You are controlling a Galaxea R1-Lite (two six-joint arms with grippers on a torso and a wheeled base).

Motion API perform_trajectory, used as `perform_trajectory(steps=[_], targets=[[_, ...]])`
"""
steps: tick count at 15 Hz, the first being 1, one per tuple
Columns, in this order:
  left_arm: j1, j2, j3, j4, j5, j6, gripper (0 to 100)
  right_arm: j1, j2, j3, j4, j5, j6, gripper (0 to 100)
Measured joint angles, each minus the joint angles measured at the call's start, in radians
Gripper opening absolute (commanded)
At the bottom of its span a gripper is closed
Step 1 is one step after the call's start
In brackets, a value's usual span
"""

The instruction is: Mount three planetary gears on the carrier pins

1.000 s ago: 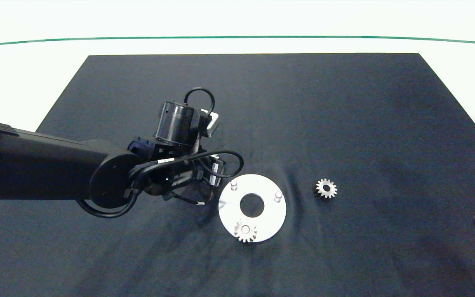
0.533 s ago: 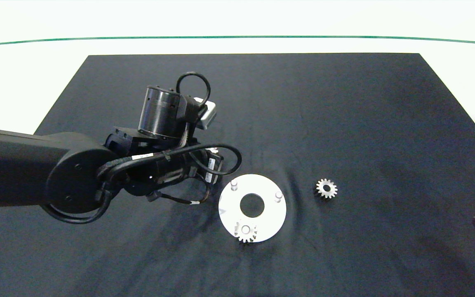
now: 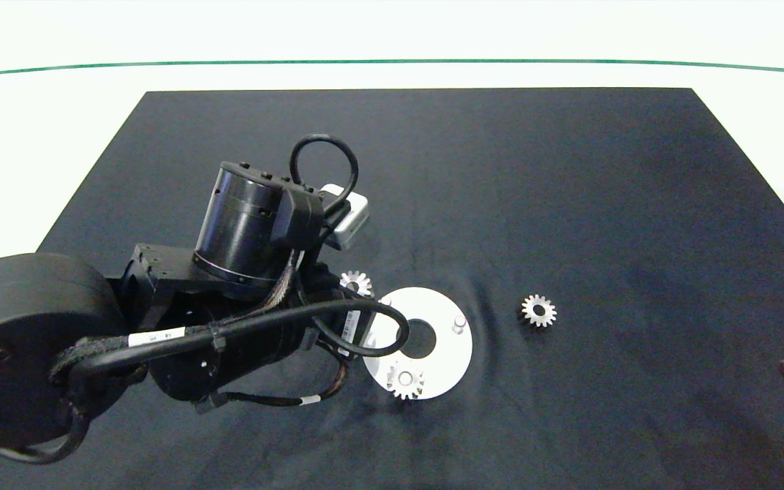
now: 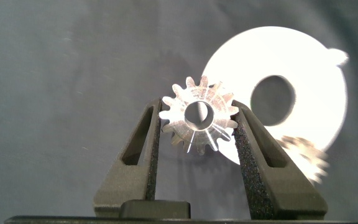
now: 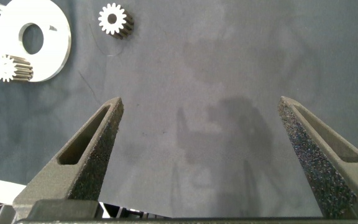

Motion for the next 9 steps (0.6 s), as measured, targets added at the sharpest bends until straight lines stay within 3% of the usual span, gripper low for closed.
perform_trajectory(steps=[9], targets=[[-0.048,0.087,0.011,-0.149,0.02,0.018,25,0.003,-0.053,0.034,0.0,0.0,0.0,100]])
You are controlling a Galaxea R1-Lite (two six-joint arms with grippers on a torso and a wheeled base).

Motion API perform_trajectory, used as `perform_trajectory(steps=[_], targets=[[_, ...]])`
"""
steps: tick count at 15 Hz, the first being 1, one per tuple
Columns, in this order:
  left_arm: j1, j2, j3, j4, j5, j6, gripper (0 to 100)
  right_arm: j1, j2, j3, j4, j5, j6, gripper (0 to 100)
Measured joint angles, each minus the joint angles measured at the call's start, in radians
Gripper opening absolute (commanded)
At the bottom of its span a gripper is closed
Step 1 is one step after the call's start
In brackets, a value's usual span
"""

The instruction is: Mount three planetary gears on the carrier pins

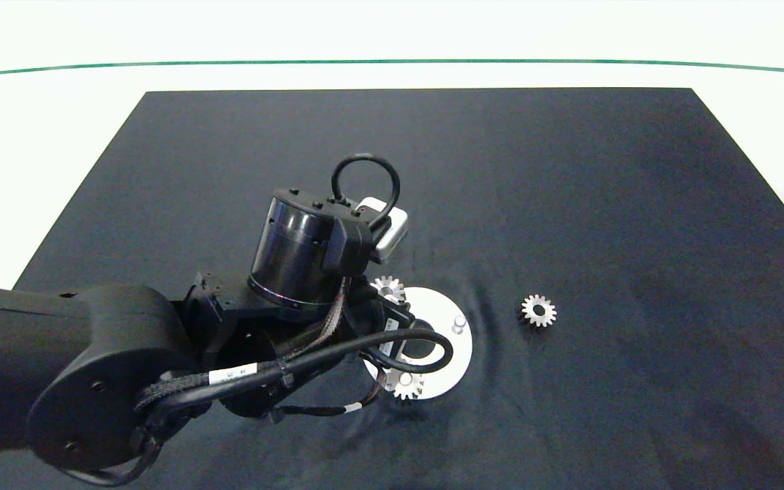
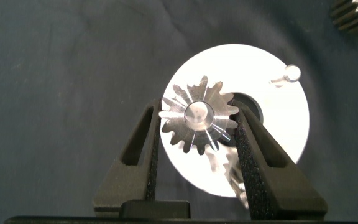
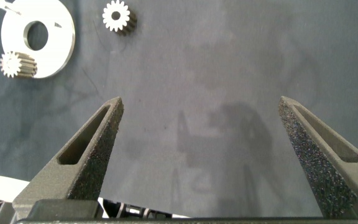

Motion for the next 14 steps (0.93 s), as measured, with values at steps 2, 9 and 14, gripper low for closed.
perform_trajectory(steps=[2,9,14], targets=[[0.008,0.025,-0.001,-0.023,0.005,0.021,25,-0.001,-0.012,0.022,0.0,0.0,0.0,100],[0.034,0.063,-0.001,-0.053,0.021,0.055,25,-0.002,-0.033,0.04,0.0,0.013,0.002,100],[0.034,0.063,0.016,-0.055,0.029,0.053,25,-0.002,-0.036,0.039,0.0,0.013,0.002,100]])
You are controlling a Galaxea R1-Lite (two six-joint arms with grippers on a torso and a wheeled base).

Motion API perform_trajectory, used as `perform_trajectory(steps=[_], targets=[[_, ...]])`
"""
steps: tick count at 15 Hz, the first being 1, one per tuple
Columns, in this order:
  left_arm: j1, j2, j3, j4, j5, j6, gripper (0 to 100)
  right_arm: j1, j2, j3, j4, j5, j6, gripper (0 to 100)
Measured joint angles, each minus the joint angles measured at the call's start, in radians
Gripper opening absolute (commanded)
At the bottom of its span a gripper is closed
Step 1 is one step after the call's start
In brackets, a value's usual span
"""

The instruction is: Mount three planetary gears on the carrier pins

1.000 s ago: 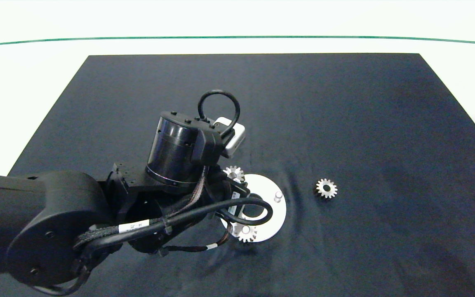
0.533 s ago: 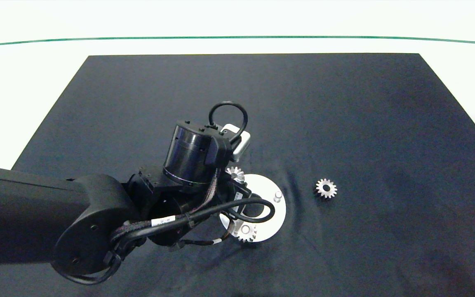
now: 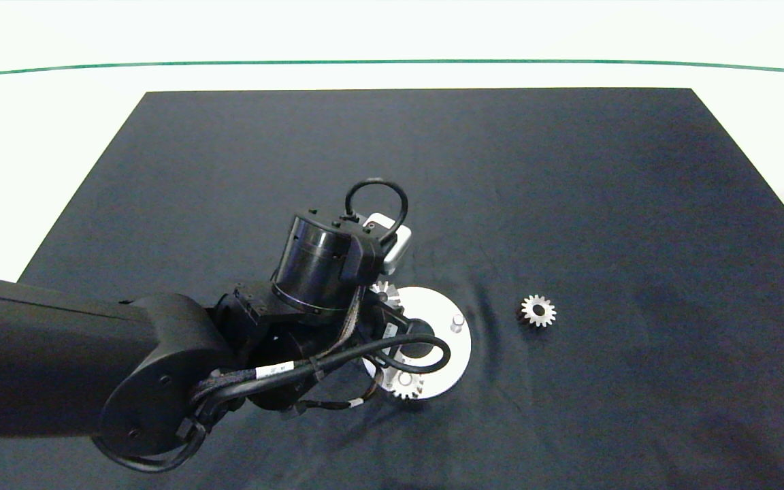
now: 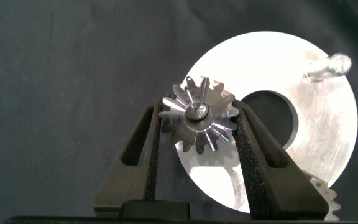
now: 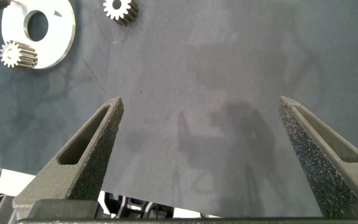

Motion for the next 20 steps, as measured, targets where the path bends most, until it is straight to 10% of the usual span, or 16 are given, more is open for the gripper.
perform_trajectory(steps=[17,18,20], targets=[[-0.001,0.023,0.007,-0.018,0.0,0.006,25,0.0,0.0,0.003,0.0,0.004,0.0,100],[-0.002,0.023,0.008,-0.018,0.0,0.006,100,0.0,0.0,0.003,0.0,0.004,0.0,100],[-0.003,0.023,0.008,-0.019,0.0,0.006,100,0.0,0.0,0.004,0.0,0.004,0.0,100]])
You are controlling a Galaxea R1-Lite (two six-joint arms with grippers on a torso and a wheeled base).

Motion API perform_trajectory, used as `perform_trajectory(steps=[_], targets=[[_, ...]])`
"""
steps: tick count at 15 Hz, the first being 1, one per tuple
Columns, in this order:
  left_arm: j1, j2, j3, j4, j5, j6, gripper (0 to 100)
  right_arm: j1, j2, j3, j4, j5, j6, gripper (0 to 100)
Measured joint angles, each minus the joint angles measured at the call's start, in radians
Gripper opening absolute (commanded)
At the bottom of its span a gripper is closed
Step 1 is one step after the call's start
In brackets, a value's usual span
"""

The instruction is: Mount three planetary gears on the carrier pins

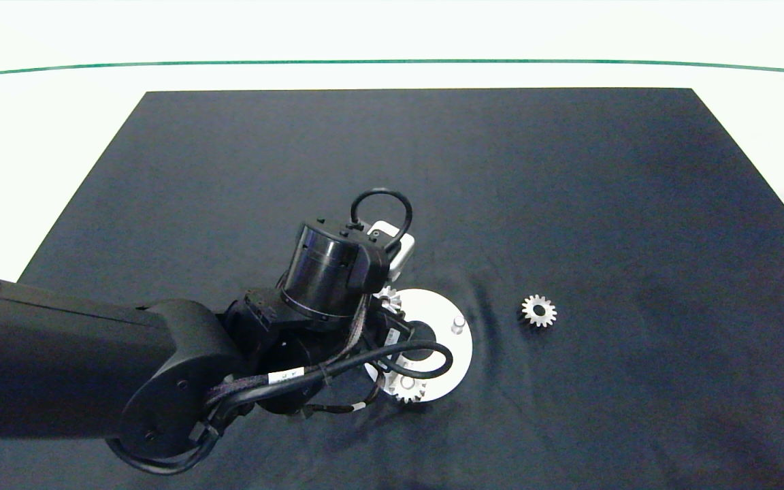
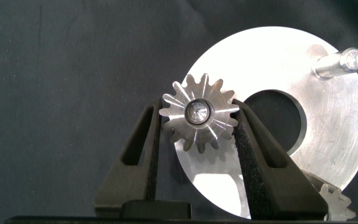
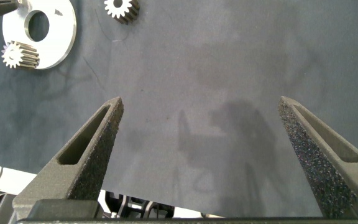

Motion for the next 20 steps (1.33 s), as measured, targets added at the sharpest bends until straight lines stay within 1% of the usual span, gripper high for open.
perform_trajectory(steps=[6,9,11,12,14,16,18,20], targets=[[0.0,-0.025,0.0,0.003,0.0,-0.004,100,-0.005,0.001,-0.002,-0.001,0.0,0.0,100],[0.007,-0.085,0.01,0.004,0.0,-0.008,100,-0.023,0.018,-0.007,-0.006,-0.001,-0.002,100],[0.012,-0.148,0.02,0.013,0.0,-0.014,100,-0.024,0.037,-0.014,-0.011,-0.001,-0.012,100],[0.022,-0.189,0.028,0.02,0.0,-0.02,100,-0.022,0.045,-0.017,-0.014,-0.001,-0.018,100],[0.051,-0.274,0.048,0.042,0.0,-0.029,100,-0.004,0.069,-0.029,-0.025,-0.001,-0.048,100],[0.097,-0.371,0.07,0.066,0.0,-0.044,100,0.017,0.112,-0.057,-0.026,-0.001,-0.07,100],[0.144,-0.471,0.082,0.109,0.0,-0.061,100,0.031,0.166,-0.085,-0.027,-0.002,-0.099,100],[0.185,-0.567,0.092,0.141,0.0,-0.067,100,0.049,0.219,-0.1,-0.029,-0.002,-0.117,100]])
